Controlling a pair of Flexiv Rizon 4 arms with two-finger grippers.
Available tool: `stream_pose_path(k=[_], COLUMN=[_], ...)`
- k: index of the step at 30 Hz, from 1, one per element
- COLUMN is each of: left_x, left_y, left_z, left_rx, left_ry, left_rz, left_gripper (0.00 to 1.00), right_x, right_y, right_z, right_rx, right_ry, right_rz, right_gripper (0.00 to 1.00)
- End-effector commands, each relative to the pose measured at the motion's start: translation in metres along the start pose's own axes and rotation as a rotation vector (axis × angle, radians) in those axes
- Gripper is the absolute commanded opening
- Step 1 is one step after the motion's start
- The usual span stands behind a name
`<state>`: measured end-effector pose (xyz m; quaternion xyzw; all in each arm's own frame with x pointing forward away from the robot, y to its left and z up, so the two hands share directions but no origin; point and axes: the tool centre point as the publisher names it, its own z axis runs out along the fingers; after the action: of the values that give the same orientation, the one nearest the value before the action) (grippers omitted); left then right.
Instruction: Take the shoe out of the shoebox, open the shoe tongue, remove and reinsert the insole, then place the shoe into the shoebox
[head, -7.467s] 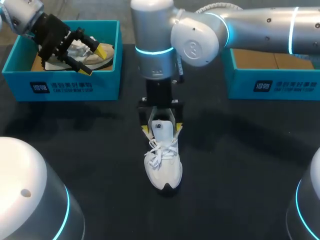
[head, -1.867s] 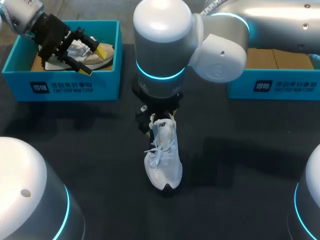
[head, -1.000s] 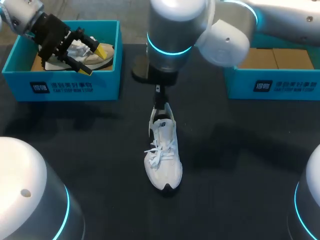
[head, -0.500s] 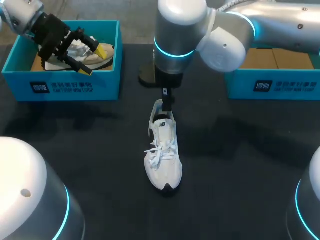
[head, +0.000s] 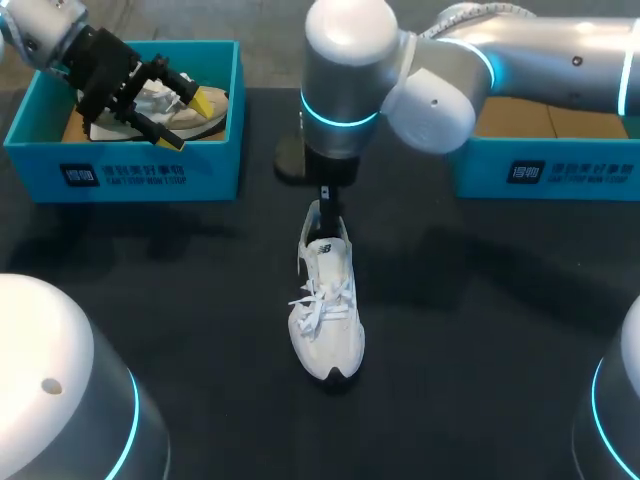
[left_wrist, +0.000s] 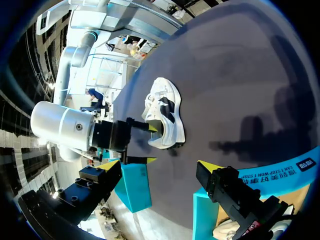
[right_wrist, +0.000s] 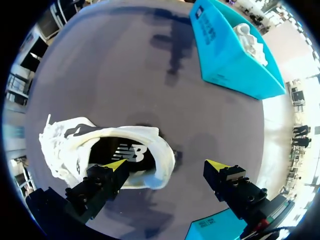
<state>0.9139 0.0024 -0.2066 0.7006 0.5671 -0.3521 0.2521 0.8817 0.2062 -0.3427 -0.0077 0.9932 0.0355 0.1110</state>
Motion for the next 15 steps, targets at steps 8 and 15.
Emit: stream_pose_path(k=[8, 15], left_x=[0.000, 0.000], left_y=[0.000, 0.000], left_z=[-0.001, -0.001], left_rx=[0.002, 0.002], left_ry=[0.003, 0.003], left_rz=[0.001, 0.001], left_gripper=[1.00, 1.00], right_x=[-0.004, -0.004], right_y=[0.006, 0.001], right_z=[0.030, 0.040], right_rx=[0.049, 0.064], right_ry=[0.033, 0.052], right_rz=[-0.006, 0.012], right_gripper=[0.99, 0.49])
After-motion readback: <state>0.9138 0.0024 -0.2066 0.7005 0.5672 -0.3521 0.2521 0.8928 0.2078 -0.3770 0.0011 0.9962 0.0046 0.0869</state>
